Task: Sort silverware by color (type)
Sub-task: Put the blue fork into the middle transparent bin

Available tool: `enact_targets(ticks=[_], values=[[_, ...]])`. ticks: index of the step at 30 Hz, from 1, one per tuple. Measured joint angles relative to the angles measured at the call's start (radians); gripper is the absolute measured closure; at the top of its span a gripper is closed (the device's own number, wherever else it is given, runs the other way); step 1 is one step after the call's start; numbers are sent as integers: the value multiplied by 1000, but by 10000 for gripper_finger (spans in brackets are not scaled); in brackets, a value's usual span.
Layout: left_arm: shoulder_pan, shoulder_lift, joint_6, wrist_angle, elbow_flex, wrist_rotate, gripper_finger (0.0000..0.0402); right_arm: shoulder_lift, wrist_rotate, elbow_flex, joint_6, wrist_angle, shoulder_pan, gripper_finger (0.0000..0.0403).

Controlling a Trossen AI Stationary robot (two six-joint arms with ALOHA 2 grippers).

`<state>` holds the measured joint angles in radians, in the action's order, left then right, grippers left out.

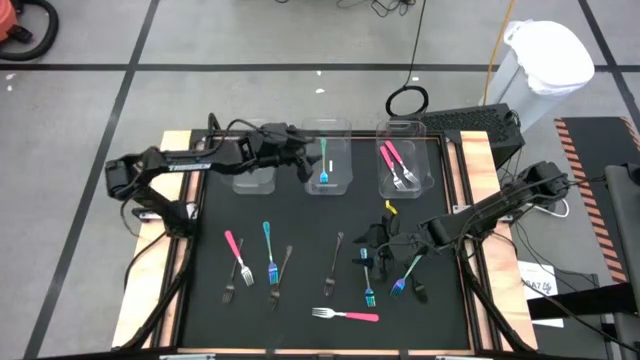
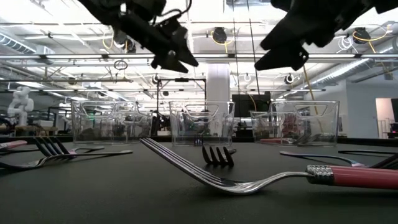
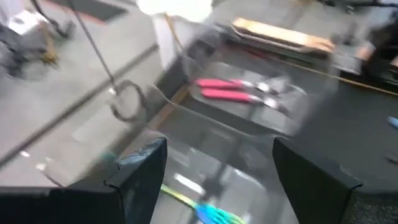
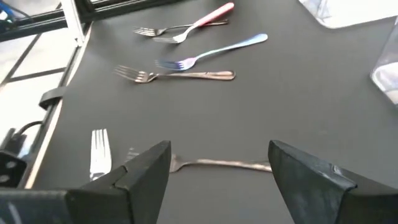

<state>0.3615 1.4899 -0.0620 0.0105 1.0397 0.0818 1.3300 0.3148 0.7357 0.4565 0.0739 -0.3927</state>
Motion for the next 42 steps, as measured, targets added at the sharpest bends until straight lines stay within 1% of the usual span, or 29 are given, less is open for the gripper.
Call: enact_targets(ticks=[4,8,11,14,19,23,27,33,38,42], values=[[-102,-44,-40,-71,-14,-2,107,-22,3,0,7,-11,-20,135],[-224,-76,-73,-55,-67,7,107,-28,3,0,7,-17,-36,135],[-306,-85,-110,27,-126,40,107,-28,3,0,19,-18,-48,135],[-379,-85,-123,100,-174,95,107,-28,3,0,56,-33,-49,135],[-449,-85,-141,118,-209,209,107,-28,55,0,113,-68,-54,135],[-479,-85,-165,116,-211,223,107,-12,57,0,174,-77,-69,139],[-532,-85,-175,112,-211,223,107,9,53,0,274,-78,-97,152],[-623,-85,-223,115,-211,222,107,25,50,0,495,-94,-167,168],[-682,-84,-248,130,-211,227,107,48,54,0,663,-159,-222,170],[-712,-84,-262,164,-211,246,107,110,62,0,781,-168,-239,170]])
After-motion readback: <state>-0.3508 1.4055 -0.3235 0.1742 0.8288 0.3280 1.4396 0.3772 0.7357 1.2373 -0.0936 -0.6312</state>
